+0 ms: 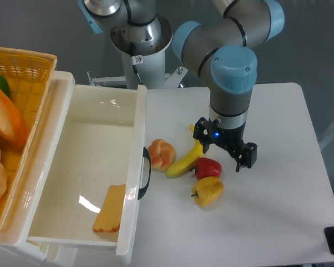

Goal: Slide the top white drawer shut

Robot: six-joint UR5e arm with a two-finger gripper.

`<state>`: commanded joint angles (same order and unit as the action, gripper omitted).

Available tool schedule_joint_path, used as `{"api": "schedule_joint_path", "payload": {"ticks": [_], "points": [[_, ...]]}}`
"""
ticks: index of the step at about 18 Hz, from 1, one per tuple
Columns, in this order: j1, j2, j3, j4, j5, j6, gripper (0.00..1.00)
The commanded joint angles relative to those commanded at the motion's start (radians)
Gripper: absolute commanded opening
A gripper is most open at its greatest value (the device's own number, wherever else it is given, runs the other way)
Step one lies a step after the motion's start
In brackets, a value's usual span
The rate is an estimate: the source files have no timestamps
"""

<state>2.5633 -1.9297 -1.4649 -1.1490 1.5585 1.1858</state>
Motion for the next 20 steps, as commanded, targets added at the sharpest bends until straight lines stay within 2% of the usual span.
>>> {"api": "schedule_joint_path", "payload": {"ticks": [8,11,15,18,20], "points": [[-0.008,-0.023,0.000,0.006,0.011,-0.024,1.00],[-0.008,-0.022,-0.029,0.006,0.026,-0.110,1.00],[-0.012,-0.035,-0.031,0.008,0.078,-0.187,1.00],[-0.020,-0.055,-0.026,0.012,0.081,-0.293,1.00],[-0.041,-0.064,-0.028,0.012,0.081,-0.310,1.00]]}}
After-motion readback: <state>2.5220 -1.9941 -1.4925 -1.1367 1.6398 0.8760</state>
